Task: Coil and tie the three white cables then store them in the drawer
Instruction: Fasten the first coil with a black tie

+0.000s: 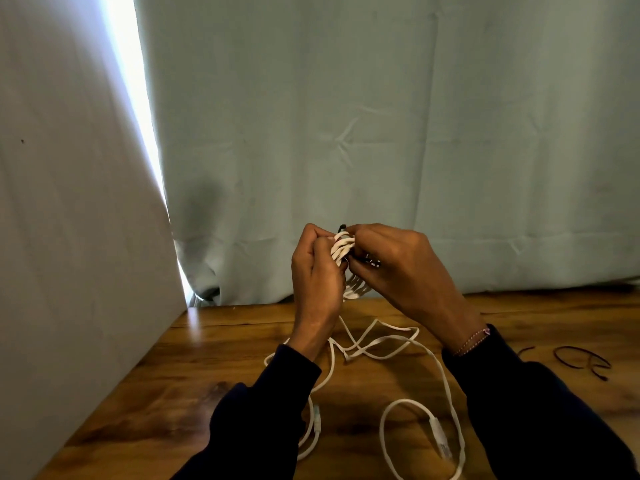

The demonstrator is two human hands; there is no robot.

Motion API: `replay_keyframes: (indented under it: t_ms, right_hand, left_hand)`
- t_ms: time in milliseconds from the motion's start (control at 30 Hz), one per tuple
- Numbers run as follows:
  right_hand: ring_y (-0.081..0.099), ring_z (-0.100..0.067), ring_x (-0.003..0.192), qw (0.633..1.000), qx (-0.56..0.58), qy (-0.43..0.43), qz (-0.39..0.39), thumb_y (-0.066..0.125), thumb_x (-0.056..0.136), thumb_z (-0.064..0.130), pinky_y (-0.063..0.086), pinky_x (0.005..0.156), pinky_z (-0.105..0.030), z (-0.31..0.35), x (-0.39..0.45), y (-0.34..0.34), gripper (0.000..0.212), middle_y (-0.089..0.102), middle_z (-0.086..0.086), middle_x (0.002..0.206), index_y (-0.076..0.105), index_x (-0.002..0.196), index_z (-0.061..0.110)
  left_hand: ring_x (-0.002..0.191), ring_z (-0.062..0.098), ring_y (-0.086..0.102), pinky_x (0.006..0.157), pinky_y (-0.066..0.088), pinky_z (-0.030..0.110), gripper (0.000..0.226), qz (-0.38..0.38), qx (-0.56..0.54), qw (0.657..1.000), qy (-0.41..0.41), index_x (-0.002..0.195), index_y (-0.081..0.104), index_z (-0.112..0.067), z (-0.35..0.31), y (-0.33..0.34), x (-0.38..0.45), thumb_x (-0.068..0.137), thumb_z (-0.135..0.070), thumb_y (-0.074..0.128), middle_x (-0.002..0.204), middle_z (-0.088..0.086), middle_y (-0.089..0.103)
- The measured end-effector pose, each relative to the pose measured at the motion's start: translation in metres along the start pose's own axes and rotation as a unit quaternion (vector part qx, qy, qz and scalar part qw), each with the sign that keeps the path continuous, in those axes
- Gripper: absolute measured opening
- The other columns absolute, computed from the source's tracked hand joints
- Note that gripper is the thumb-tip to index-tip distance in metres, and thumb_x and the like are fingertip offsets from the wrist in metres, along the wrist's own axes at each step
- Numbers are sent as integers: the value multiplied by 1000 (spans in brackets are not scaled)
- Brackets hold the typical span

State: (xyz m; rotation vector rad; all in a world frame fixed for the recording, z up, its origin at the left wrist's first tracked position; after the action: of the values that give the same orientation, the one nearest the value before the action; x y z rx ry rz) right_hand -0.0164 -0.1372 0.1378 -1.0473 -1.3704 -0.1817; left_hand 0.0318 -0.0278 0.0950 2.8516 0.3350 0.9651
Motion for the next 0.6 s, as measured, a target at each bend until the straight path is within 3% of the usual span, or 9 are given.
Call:
replay_keyframes:
  t_ms: [100, 300, 467, 600]
  right_hand:
    - [68, -24, 78, 1000, -18, -4, 1, 69, 92, 18, 58, 65, -41, 0, -1, 2, 18, 73, -9, 97, 68, 105, 5]
    - [68, -26, 73, 1000, -18, 1, 18, 73, 88, 10, 59, 62, -43, -1, -2, 4, 20, 73, -10, 90, 67, 106, 4]
    - [67, -22, 69, 1000, 3, 8, 25, 69, 92, 12, 58, 61, -41, -1, 0, 2, 13, 71, -7, 83, 65, 103, 7]
    - [70, -17, 77, 998, 29, 40, 37, 72, 91, 19, 60, 69, -35, -2, 1, 0, 18, 74, -6, 90, 68, 105, 8]
  left_hand:
    - [55, 8, 48, 45, 36, 16, 24, -9, -7, 1000, -25, 86, 52, -16, 6, 0, 0, 106, -21, 40, 75, 5, 53]
    - [52, 8, 47, 46, 37, 22, 25, 7, -1, 997, -83, 109, 59, -15, 18, 6, 0, 102, -35, 47, 70, 0, 54]
    - [47, 10, 38, 43, 30, 23, 16, 7, -45, 993, -106, 93, 61, -13, 20, 4, 1, 101, -25, 52, 57, -3, 50]
    - [45, 10, 34, 42, 25, 22, 11, -4, -86, 985, -146, 92, 62, -14, 30, 1, 3, 99, -21, 58, 52, -3, 49]
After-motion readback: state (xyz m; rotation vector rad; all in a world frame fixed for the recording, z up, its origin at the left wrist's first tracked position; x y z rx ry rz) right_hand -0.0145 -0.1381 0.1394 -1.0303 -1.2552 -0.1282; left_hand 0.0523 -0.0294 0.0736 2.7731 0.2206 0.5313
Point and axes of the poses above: each hand's wrist, its own x-axis towards the middle knuckle, its own y-axis out of the palm, z = x × y, the point moved 10 cm from there along x, towards the middle knuckle
